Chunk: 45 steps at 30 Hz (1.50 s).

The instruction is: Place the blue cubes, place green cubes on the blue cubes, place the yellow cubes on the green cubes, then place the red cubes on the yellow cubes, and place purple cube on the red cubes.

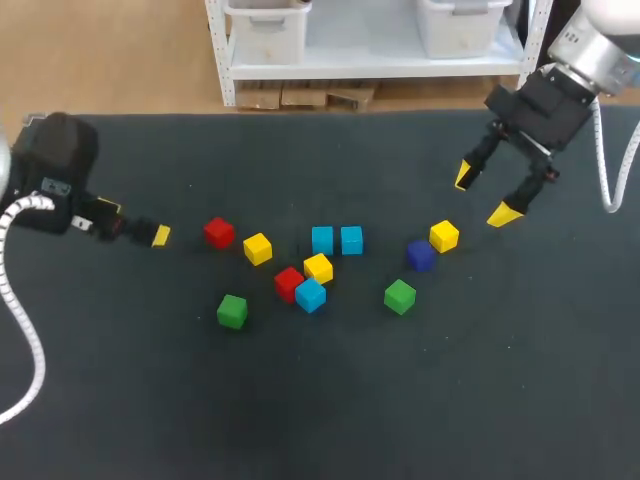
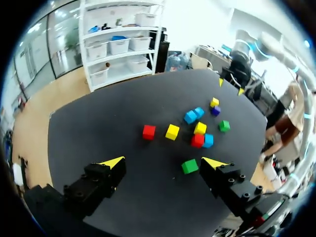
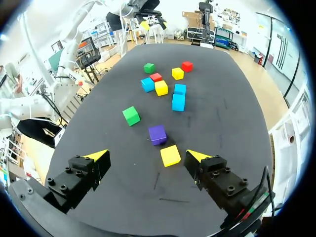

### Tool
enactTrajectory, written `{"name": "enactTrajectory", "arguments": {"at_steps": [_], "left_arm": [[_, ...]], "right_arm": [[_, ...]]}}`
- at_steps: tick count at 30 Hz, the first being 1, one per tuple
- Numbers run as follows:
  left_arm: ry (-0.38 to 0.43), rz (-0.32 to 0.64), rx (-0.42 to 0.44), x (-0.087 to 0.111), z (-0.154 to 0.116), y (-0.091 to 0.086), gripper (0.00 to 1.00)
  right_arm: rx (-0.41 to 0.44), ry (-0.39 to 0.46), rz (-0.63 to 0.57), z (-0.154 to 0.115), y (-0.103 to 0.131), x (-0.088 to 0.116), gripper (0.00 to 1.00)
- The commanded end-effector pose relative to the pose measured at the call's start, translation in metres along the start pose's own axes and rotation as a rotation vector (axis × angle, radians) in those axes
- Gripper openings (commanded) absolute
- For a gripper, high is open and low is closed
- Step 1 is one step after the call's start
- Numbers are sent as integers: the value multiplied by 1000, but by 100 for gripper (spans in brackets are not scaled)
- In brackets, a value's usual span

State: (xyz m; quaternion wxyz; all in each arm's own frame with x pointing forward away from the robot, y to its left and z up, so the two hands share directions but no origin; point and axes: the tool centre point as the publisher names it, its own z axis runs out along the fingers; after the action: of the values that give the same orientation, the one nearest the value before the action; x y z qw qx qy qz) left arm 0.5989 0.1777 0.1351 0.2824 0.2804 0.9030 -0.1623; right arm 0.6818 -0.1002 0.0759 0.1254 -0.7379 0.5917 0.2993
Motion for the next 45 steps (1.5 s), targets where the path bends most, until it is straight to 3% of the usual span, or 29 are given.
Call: {"name": "enactTrajectory", "arguments": {"at_steps": [1, 5, 28, 37, 45], "left_arm": [[-10, 64, 49, 14, -9, 7, 100], [-17, 88, 98, 22, -14, 19, 100], [-17, 88, 98, 22, -14, 19, 100], [84, 169, 4, -5, 42, -48, 100], [176, 269, 47, -17, 83, -99, 100]], "right_arm": [[-2, -1, -1, 0, -1, 0, 100], [-2, -1, -1, 0, -1, 0, 100], [-2, -1, -1, 0, -1, 0, 100], [-2, -1, -1, 0, -1, 0, 100], [-2, -1, -1, 0, -1, 0, 100]]}}
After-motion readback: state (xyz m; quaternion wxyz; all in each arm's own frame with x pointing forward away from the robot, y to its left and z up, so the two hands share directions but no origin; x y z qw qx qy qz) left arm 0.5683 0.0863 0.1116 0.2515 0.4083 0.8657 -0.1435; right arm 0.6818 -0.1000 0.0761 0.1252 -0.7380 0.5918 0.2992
